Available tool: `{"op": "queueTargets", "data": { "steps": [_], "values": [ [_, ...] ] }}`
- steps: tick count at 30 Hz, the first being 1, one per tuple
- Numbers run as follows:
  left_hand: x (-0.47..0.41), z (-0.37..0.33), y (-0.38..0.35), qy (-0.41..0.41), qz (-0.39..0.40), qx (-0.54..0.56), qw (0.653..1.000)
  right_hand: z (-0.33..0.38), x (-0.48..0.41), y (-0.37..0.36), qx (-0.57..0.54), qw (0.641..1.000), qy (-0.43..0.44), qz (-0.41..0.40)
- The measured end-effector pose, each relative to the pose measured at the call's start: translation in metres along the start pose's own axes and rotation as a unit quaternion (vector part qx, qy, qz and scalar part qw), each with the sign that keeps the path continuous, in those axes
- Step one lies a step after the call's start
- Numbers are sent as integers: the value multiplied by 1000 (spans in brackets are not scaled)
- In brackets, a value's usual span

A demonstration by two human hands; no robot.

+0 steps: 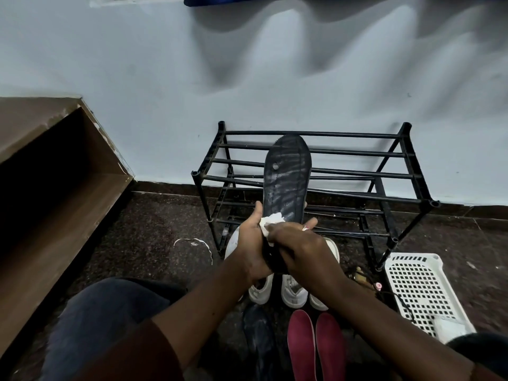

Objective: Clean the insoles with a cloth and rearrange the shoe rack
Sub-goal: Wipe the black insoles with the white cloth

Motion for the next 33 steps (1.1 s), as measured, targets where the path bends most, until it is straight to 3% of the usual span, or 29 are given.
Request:
{"op": "queueTargets", "data": {
  "steps": [4,7,13,19,22,28,33],
  "values": [
    [3,-15,4,-56,11,57,997,14,7,-4,-68,996,59,27],
    [4,-15,6,-59,21,49,997,20,10,-7,-51,991,114,46],
    [-1,3,3,17,5,15,1000,7,-3,3,45,998,45,-1],
    [-5,19,6,34,-3,-38,999,-10,6,8,10,999,-26,-21],
    [-3,11,5,15,6,11,1000,3,10,2,-29,1000,-1,-5],
    [-3,5,12,-1,12,51,999,25,13,-3,-33,990,136,29],
    [-3,7,10,9,-13,22,1000,11,11,-7,20,996,79,33]
  ]
}}
Point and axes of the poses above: each hand's wrist, its own x-axis away from the middle knuckle, its own y-axis out of the back of the hand, z = x × y, the point moved 7 cm from there along -x, towards the middle knuckle, and after that the axes turned 11 degrees about y, right-handed, at the moved point
